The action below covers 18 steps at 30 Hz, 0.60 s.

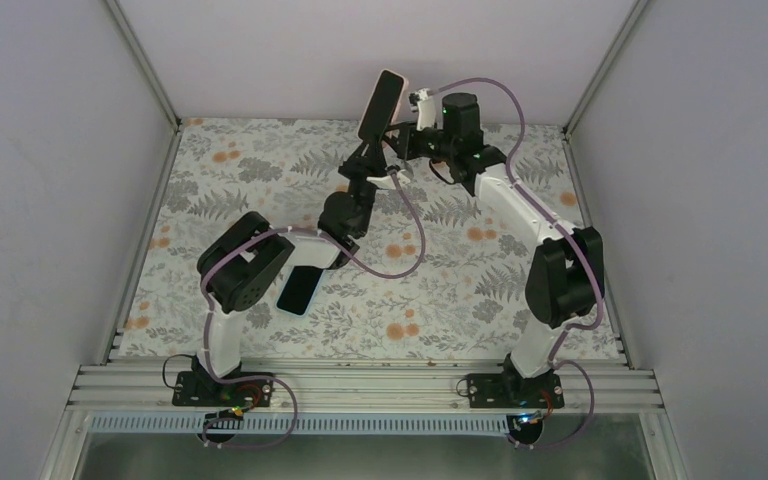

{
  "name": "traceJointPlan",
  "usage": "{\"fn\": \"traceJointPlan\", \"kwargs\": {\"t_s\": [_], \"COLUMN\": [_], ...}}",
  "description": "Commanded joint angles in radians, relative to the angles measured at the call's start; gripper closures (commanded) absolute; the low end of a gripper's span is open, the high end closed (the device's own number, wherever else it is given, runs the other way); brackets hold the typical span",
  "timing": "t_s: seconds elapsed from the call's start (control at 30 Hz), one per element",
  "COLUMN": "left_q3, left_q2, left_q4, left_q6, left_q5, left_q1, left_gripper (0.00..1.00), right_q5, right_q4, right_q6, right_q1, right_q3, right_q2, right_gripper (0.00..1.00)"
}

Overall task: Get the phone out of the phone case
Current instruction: Remove the phone case from the phone.

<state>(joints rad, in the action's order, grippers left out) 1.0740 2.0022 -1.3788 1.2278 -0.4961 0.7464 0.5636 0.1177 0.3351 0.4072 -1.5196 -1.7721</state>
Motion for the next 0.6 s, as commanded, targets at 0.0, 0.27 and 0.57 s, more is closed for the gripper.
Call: {"fn": "traceJointPlan", "kwargs": {"t_s": [0.0, 0.27, 0.57], "left_q3": [0.087, 0.055, -0.034], "left_q2": [0.033, 0.005, -0.302], "left_q4": [0.009, -0.015, 0.394], "left_q6": [0.040, 0.049, -0.219], "left_q5": [-0.003, -0.007, -0.019], "left_q1": [-0.017, 0.001, 0.050], "left_gripper": [0.88, 0.98, 0.98], "right_q5": [0.203, 0.034, -0.389], "right_q4": [0.118, 0.143, 0.144], "right_q6": [-0.057, -0.118, -0.343], "right_q1": [0.131, 0.116, 0.019], "right_q3": [-0.008, 0.005, 0.011], "right_q2": [-0.013, 0.005, 0.010], "right_gripper": [0.98, 0.97, 0.97]}}
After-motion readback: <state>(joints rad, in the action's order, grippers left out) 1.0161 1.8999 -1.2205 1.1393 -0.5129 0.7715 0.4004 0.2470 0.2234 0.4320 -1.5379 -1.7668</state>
